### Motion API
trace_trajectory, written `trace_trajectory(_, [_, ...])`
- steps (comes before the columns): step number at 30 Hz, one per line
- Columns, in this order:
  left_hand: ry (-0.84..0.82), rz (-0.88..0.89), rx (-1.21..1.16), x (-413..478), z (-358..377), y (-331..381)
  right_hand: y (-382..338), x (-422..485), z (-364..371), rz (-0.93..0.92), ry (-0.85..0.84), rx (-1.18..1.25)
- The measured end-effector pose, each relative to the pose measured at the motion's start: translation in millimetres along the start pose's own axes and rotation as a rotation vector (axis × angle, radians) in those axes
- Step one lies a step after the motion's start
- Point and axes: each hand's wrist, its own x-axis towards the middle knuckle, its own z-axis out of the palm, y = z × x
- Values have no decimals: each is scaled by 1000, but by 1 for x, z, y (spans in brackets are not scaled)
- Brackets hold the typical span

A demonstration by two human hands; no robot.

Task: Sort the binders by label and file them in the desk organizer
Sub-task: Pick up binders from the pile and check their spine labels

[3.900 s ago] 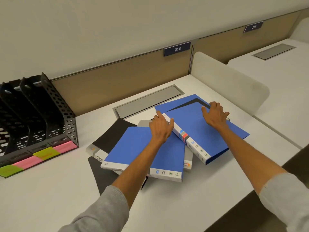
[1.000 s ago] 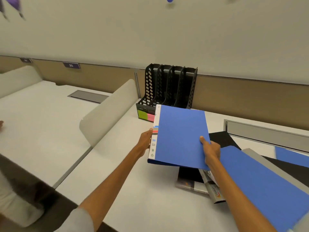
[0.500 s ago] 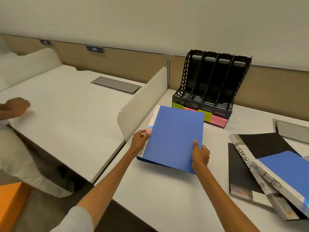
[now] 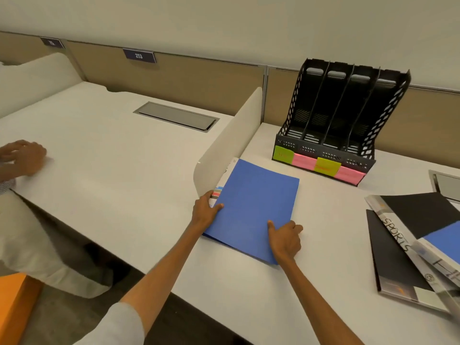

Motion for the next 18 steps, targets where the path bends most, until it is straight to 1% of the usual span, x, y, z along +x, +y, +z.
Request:
trace_trajectory(3, [96,-2,135,-3,12,3,5,-2,3,-119,49,-75])
trace_trajectory(5, [141,59,253,-7,19,8,7,-3,6,-172,63,-173])
trace_trajectory(8, [163,172,379,-11,27,10,9,-9,14,-254,64,-295])
trace_trajectory(11, [122,246,438,-17,35,6,12,-13,19,-289,58,-292])
trace_trajectory(14, [112,270,505,-19,40,3,17,-11,14,-330,41,-257])
trace_trajectory(16, [118,302,491,-20,44,5,20,-6,8,-357,31,-220])
trace_trajectory(18, [149,320,416,-23,50,12,23,-2,-1,-369,37,-173])
